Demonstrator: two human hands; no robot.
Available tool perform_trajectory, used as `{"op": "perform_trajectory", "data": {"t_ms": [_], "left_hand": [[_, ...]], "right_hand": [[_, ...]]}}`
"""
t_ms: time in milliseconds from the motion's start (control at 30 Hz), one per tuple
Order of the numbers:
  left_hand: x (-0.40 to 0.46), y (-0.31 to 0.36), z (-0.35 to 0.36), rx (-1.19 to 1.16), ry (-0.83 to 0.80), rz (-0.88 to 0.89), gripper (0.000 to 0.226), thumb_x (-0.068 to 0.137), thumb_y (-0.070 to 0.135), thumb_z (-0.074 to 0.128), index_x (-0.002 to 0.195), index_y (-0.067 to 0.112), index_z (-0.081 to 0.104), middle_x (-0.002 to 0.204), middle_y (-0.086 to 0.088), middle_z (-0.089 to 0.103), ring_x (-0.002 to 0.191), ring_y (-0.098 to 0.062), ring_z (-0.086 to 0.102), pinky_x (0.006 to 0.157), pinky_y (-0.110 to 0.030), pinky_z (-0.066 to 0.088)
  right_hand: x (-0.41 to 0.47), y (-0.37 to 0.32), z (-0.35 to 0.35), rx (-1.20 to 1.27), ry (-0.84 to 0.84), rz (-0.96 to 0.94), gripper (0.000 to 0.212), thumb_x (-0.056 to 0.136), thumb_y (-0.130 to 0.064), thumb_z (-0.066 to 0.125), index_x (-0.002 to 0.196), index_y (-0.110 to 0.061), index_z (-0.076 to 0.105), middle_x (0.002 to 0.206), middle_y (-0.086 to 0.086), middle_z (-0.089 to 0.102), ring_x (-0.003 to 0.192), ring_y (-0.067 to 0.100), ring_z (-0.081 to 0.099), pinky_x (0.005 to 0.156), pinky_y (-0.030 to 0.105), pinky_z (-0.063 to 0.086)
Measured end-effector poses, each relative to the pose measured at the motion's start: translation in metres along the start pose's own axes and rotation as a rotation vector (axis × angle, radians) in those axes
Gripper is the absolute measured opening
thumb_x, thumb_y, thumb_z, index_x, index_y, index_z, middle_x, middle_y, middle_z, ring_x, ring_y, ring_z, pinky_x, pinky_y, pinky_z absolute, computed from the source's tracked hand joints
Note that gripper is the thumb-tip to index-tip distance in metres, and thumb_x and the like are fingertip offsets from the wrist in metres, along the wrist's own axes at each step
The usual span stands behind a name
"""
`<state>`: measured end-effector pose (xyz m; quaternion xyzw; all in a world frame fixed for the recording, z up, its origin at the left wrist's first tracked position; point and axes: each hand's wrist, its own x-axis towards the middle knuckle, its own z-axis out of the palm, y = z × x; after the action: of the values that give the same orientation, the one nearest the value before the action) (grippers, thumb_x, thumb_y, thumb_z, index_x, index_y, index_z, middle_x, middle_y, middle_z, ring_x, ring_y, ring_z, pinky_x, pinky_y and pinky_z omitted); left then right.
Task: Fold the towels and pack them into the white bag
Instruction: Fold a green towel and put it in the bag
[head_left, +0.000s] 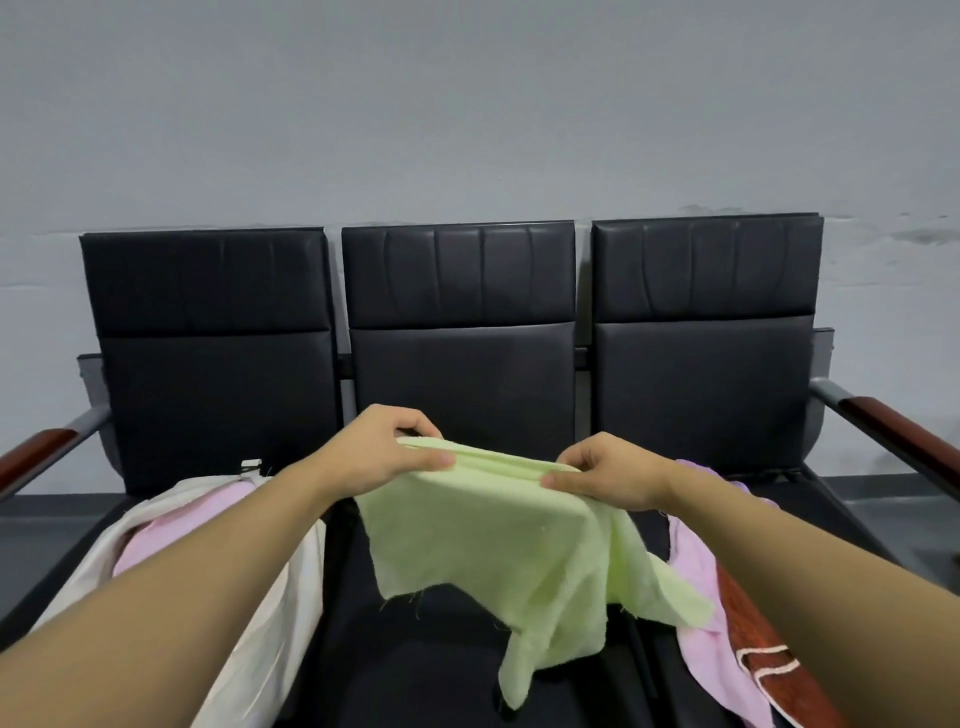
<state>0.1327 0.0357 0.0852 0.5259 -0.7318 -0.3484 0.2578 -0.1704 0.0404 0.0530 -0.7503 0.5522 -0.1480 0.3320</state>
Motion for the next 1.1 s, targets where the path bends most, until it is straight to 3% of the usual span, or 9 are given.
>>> {"op": "perform_trajectory", "data": {"t_ms": [100, 200, 333, 533, 600, 700, 833, 967, 1100], "left_hand": [[0.002, 0.001, -0.008, 0.018, 0.037, -0.004, 0.018, 0.075, 0.034, 0.090, 0.085, 0.024, 0.078, 0.090, 0.010, 0.077, 0.084, -0.005, 0.072, 0.079, -0.024, 0.052], [0.002, 0.001, -0.016, 0.016, 0.047, 0.001, 0.020, 0.073, 0.033, 0.090, 0.087, 0.025, 0.079, 0.091, 0.010, 0.077, 0.086, -0.004, 0.072, 0.083, -0.024, 0.051], [0.000, 0.005, -0.021, -0.032, 0.121, 0.037, 0.016, 0.080, 0.039, 0.084, 0.085, 0.024, 0.081, 0.090, 0.008, 0.078, 0.088, -0.005, 0.073, 0.088, -0.026, 0.053], [-0.003, 0.005, -0.034, -0.019, 0.124, 0.001, 0.025, 0.085, 0.052, 0.075, 0.084, 0.028, 0.082, 0.091, 0.010, 0.078, 0.096, -0.002, 0.070, 0.092, -0.026, 0.050], [-0.004, 0.000, -0.039, -0.007, 0.106, -0.037, 0.035, 0.088, 0.057, 0.069, 0.083, 0.025, 0.081, 0.082, 0.005, 0.076, 0.083, -0.007, 0.070, 0.081, -0.025, 0.053], [-0.003, -0.009, -0.044, 0.009, 0.107, -0.084, 0.056, 0.093, 0.058, 0.062, 0.083, 0.003, 0.069, 0.068, -0.009, 0.054, 0.060, -0.017, 0.050, 0.061, -0.027, 0.042], [0.002, -0.022, -0.051, 0.087, 0.280, -0.089, 0.062, 0.094, 0.058, 0.061, 0.074, 0.000, 0.055, 0.066, -0.003, 0.037, 0.058, -0.017, 0.036, 0.056, -0.028, 0.029], [0.006, -0.039, -0.064, 0.156, 0.400, -0.118, 0.061, 0.094, 0.058, 0.060, 0.079, -0.001, 0.064, 0.062, -0.004, 0.045, 0.057, -0.017, 0.042, 0.058, -0.030, 0.034], [-0.001, -0.065, -0.084, 0.196, 0.481, -0.179, 0.056, 0.092, 0.064, 0.060, 0.074, 0.012, 0.071, 0.062, -0.008, 0.055, 0.059, -0.021, 0.050, 0.061, -0.033, 0.039]], "right_hand": [[0.003, 0.001, 0.004, 0.032, 0.157, -0.046, 0.053, 0.095, -0.053, 0.061, 0.066, -0.009, 0.051, 0.060, -0.004, 0.038, 0.056, 0.011, 0.035, 0.056, 0.029, 0.032], [0.004, -0.002, 0.005, 0.027, 0.252, -0.083, 0.054, 0.098, -0.049, 0.058, 0.060, -0.016, 0.038, 0.055, -0.009, 0.027, 0.052, 0.009, 0.026, 0.051, 0.025, 0.024], [0.008, -0.004, 0.009, 0.093, 0.276, -0.049, 0.055, 0.098, -0.053, 0.055, 0.064, -0.011, 0.045, 0.058, -0.008, 0.035, 0.055, 0.011, 0.032, 0.053, 0.027, 0.028], [0.009, -0.005, 0.018, 0.274, 0.308, -0.072, 0.054, 0.096, -0.056, 0.057, 0.061, -0.020, 0.037, 0.065, -0.003, 0.031, 0.061, 0.015, 0.030, 0.061, 0.030, 0.026], [0.008, -0.004, 0.018, 0.283, 0.282, -0.042, 0.064, 0.091, -0.063, 0.060, 0.064, -0.011, 0.036, 0.067, 0.003, 0.030, 0.063, 0.019, 0.028, 0.061, 0.031, 0.024], [0.005, 0.000, 0.015, 0.258, 0.229, -0.005, 0.077, 0.084, -0.072, 0.062, 0.067, -0.002, 0.033, 0.069, 0.007, 0.028, 0.065, 0.021, 0.027, 0.060, 0.033, 0.023], [0.001, 0.005, 0.016, 0.172, 0.184, 0.015, 0.071, 0.080, -0.072, 0.065, 0.059, -0.018, 0.024, 0.063, 0.001, 0.023, 0.057, 0.017, 0.023, 0.051, 0.027, 0.019], [-0.002, 0.019, 0.014, 0.175, 0.179, 0.049, 0.067, 0.081, -0.064, 0.071, 0.053, -0.022, 0.026, 0.056, -0.005, 0.024, 0.050, 0.011, 0.024, 0.047, 0.020, 0.023], [-0.011, 0.042, 0.004, 0.128, 0.177, 0.120, 0.065, 0.076, -0.068, 0.071, 0.053, -0.022, 0.031, 0.055, -0.005, 0.027, 0.051, 0.011, 0.029, 0.049, 0.020, 0.027]]}}
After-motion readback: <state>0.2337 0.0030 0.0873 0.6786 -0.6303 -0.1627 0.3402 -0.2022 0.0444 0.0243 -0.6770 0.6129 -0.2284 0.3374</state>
